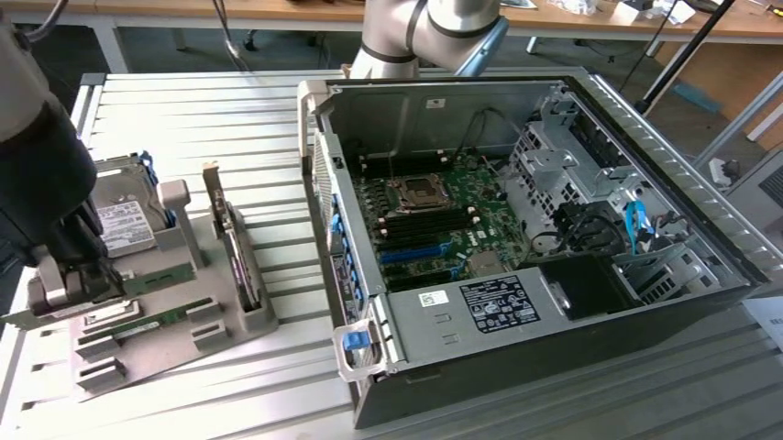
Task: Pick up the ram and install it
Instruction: 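Pick up the ram and move it above insertion slot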
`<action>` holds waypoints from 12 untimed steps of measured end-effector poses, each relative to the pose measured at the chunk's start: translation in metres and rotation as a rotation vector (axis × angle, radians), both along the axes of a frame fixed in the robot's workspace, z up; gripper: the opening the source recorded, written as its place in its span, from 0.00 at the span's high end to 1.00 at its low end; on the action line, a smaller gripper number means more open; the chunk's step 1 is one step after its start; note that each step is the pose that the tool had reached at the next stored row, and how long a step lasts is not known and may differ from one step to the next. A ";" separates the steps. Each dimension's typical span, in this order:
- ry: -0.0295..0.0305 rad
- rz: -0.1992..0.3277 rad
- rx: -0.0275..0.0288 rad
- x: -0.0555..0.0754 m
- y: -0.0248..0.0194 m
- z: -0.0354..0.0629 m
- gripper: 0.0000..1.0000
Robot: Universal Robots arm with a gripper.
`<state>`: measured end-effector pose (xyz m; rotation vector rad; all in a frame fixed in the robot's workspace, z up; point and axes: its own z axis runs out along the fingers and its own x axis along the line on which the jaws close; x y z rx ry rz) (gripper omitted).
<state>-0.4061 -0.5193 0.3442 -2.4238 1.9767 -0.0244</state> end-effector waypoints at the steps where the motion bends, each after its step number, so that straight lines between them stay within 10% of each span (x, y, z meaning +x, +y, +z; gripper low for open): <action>1: 0.0001 0.000 -0.0001 0.000 0.0000 0.0045 0.88; 12: -0.0002 0.000 0.0001 0.000 0.0000 0.0460 0.88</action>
